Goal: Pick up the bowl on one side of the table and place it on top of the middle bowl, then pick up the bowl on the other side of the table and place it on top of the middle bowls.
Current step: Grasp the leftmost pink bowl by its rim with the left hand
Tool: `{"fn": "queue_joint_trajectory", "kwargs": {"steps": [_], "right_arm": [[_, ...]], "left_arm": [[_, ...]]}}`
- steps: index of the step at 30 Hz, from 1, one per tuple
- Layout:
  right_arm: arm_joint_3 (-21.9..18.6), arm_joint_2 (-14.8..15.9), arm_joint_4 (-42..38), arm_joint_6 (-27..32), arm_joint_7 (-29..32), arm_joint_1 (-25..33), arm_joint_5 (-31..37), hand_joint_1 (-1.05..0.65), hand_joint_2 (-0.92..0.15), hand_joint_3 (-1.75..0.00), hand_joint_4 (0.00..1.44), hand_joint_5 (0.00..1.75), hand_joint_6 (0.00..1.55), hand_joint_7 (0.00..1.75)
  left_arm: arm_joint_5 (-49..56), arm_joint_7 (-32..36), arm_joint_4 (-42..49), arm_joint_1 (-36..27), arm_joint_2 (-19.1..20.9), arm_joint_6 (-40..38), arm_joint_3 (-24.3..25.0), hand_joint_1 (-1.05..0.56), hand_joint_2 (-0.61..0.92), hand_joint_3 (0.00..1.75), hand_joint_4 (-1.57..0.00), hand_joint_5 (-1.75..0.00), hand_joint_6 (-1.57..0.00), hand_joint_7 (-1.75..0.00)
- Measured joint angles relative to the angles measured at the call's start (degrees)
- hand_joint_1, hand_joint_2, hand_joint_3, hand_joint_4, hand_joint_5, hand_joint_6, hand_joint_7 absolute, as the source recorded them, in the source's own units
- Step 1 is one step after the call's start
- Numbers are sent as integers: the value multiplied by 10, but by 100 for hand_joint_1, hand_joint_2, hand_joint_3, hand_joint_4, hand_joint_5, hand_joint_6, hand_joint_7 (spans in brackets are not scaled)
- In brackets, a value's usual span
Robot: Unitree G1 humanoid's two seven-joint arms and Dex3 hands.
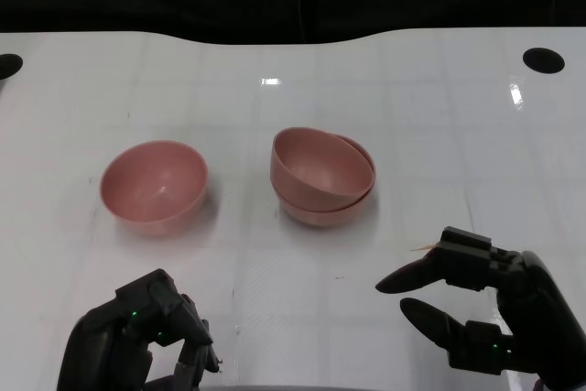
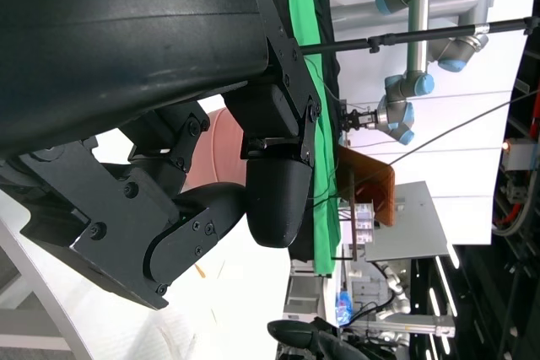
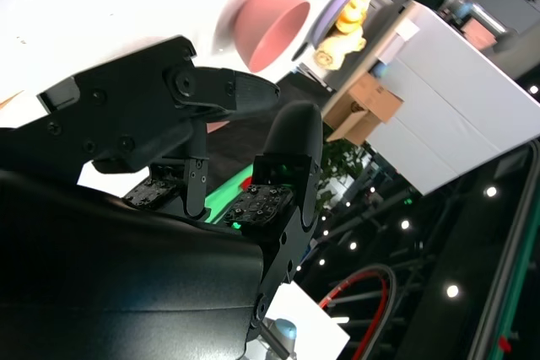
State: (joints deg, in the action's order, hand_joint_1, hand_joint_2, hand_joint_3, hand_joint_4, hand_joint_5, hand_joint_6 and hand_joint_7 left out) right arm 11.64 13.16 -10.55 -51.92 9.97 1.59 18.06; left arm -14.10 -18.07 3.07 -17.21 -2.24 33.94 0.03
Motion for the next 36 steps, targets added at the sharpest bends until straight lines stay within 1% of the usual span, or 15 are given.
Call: {"fn": "queue_joint_trajectory", "kwargs": {"steps": [2, 7, 10, 12, 15, 16, 19, 23, 25, 27, 28, 29, 31, 33, 36], "right_arm": [[-2, -1, 0, -3, -9, 6, -5, -12, -45, -106, 77, 126, 86, 86], [-4, -5, -7, -21, -23, 14, -24, -9, -45, -112, 82, 130, 94, 85], [-6, -9, -19, -27, -32, 18, -44, -7, -39, -131, 87, 136, 99, 91], [-6, -10, -23, -27, -46, 22, -60, -8, -36, -141, 89, 149, 98, 103], [-7, -12, -32, -27, -63, 23, -78, -12, -29, -150, 90, 167, 91, 127], [-7, -12, -34, -27, -69, 23, -85, -13, -28, -151, 89, 170, 90, 131], [-11, -15, -35, -26, -85, 22, -102, -15, -25, -155, 89, 174, 87, 142], [-17, -24, -43, -23, -102, 18, -114, -19, -22, -157, 93, 175, 88, 147], [-20, -27, -43, -12, -111, 18, -119, -19, -21, -158, 94, 175, 89, 148], [-23, -29, -43, -3, -117, 20, -122, -18, -21, -159, 94, 175, 88, 148], [-24, -30, -42, -1, -121, 21, -124, -18, -21, -159, 94, 175, 88, 148], [-25, -30, -42, 2, -124, 22, -127, -17, -21, -159, 94, 175, 88, 148], [-26, -32, -42, 4, -132, 23, -136, -18, -21, -158, 93, 175, 87, 148], [-26, -33, -40, 6, -143, 23, -146, -20, -24, -153, 93, 175, 86, 149], [-26, -33, -39, 17, -164, 24, -169, -20, -28, -147, 93, 175, 86, 148]], "left_arm": [[0, 0, 0, 0, 0, -1, 0, -13, 47, 117, -89, -163, -88, -138], [0, 0, -4, -1, 0, -7, 1, -11, 46, 121, -90, -162, -88, -137], [-3, 0, -4, 1, 0, -7, 4, -11, 46, 120, -88, -162, -87, -137], [-4, 0, -4, 2, 0, -7, 8, -11, 47, 119, -88, -162, -87, -137], [-2, 3, -7, 2, 0, -7, 10, -10, 48, 118, -89, -160, -87, -135], [-2, 4, -10, 1, 0, -8, 11, -9, 49, 118, -89, -159, -87, -135], [-1, 5, -14, 3, 0, -6, 15, -9, 48, 117, -88, -157, -87, -134], [4, 5, -14, 8, 0, 5, 22, -10, 57, 104, -81, -148, -80, -124], [17, 6, -16, 16, 5, 20, 28, -11, 58, 99, -79, -137, -82, -104], [27, 11, -29, 18, 13, 16, 32, -13, 62, 83, -81, -119, -87, -77], [35, 16, -38, 17, 15, 10, 33, -16, 69, 66, -79, -107, -87, -56], [49, 24, -49, 17, 20, 4, 34, -17, 75, 53, -78, -102, -89, -42], [90, 41, -73, 17, 30, -14, 43, -23, 87, 31, -72, -87, -85, -18], [139, 58, -107, 18, 48, -42, 52, -27, 91, 20, -65, -72, -80, -7], [229, 82, -158, 21, 75, -91, 66, -32, 92, 12, -58, -55, -70, -1]]}}
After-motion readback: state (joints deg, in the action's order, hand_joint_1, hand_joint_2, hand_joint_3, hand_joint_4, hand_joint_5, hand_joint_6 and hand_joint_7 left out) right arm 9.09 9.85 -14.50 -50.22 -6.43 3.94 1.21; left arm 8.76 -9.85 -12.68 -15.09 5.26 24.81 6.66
